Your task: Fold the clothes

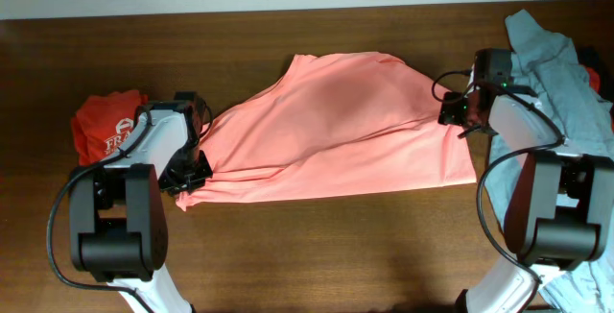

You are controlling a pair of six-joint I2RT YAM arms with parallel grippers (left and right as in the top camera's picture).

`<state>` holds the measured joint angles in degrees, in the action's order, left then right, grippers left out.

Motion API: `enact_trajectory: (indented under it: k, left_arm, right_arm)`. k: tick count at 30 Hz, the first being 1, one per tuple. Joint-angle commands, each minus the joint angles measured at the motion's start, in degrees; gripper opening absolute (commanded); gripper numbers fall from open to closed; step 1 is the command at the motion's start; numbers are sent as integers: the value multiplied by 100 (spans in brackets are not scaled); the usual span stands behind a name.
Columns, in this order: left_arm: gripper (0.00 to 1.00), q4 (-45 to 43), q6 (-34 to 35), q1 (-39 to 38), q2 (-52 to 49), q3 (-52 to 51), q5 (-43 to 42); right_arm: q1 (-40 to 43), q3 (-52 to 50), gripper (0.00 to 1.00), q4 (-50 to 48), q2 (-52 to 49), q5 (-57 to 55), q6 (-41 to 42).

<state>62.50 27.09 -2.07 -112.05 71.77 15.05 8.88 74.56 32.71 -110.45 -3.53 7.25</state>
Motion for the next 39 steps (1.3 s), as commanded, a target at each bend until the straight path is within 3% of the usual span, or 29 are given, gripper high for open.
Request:
enact_trajectory:
  k: [1,2,5,6,7,10,14,24,39]
  left_arm:
    - [30,24,-2,52,90,-39,142]
    - [30,31,-52,52,111,-24,151]
    - [31,87,-111,44,297,118,146]
    - [31,94,-125,35,352,160,146]
    - [37,94,-155,35,522,271,146]
    - [55,31,-164,35,841,363,129]
    - [66,13,-168,35,1008,363,70]
    - [71,162,-192,35,1008,361,-87]
    - [74,92,-470,35,1008,361,-39]
  right_arm:
    - [59,304,69,321,496,142,-199]
    - [48,304,66,431,511,254,-306]
    - [37,258,39,833,494,682,-734]
    - [37,232,37,874,494,769,-785]
    - [39,133,35,933,492,968,-901]
    - [39,9,35,960,385,1110,-922]
    - [37,-87,35,955,201,1130,-964]
    - [39,-334,42,1163,-378,1126,-962]
    - [61,-378,39,3163,-450,385,-459]
